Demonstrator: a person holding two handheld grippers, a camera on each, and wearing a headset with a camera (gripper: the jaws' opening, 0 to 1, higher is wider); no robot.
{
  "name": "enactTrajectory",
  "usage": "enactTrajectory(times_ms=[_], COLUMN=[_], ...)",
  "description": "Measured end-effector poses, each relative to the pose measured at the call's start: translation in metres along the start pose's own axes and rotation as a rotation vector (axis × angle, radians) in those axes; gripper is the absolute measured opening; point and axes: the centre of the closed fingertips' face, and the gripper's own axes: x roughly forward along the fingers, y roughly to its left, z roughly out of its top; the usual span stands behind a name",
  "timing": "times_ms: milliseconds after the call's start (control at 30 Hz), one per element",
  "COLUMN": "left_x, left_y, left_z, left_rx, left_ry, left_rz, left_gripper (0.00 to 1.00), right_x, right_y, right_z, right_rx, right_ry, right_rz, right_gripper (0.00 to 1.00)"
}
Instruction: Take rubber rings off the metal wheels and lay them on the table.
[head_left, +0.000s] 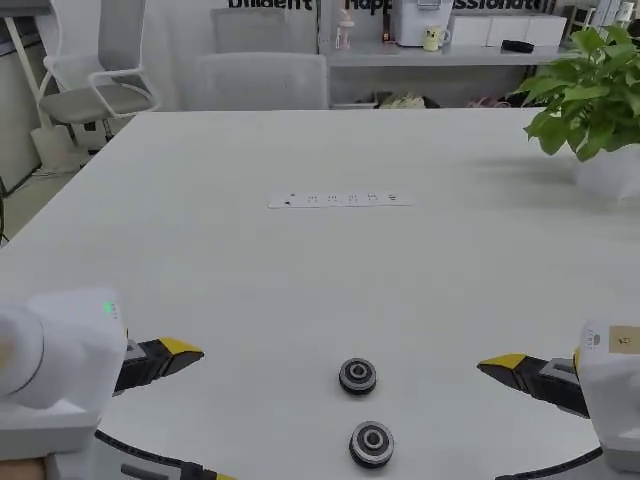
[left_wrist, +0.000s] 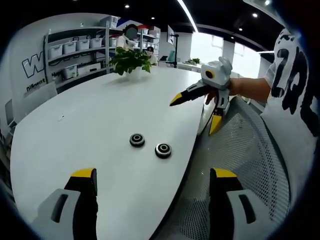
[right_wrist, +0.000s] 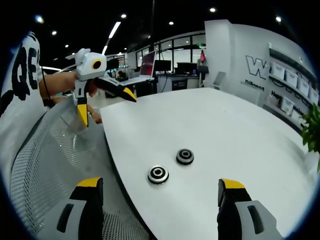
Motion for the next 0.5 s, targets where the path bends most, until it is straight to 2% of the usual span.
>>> enactTrajectory(times_ms=[500], left_x=[0.014], left_y=[0.003], left_z=[0.007], left_rx=[0.032], left_ry=[0.006], left_rz=[-0.016], left_gripper=[0.91], right_x=[0.011], right_y=[0.0], right_z=[0.002], right_rx=[0.0], right_ry=[-0.012], right_rz=[0.019], right_gripper=[0.93])
